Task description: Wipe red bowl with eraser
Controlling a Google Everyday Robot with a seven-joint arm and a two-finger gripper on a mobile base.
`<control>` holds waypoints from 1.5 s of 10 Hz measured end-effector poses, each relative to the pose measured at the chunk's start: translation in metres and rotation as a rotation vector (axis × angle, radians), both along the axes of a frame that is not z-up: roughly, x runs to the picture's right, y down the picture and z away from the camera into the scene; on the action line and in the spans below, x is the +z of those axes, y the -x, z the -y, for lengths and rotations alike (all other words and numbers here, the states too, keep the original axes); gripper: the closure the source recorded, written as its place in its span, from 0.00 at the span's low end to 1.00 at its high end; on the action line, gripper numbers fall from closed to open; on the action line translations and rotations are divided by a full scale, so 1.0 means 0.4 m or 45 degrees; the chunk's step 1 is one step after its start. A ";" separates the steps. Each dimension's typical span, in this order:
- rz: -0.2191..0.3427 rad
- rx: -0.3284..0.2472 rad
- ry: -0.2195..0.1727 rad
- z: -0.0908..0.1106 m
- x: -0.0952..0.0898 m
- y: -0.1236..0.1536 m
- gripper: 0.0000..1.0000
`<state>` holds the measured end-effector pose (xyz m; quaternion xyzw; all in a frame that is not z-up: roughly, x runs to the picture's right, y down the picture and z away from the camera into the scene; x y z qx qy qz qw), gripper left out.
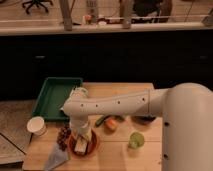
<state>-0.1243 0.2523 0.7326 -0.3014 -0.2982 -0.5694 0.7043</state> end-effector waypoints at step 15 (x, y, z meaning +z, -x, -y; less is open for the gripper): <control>0.089 -0.179 -0.032 0.116 0.044 0.088 1.00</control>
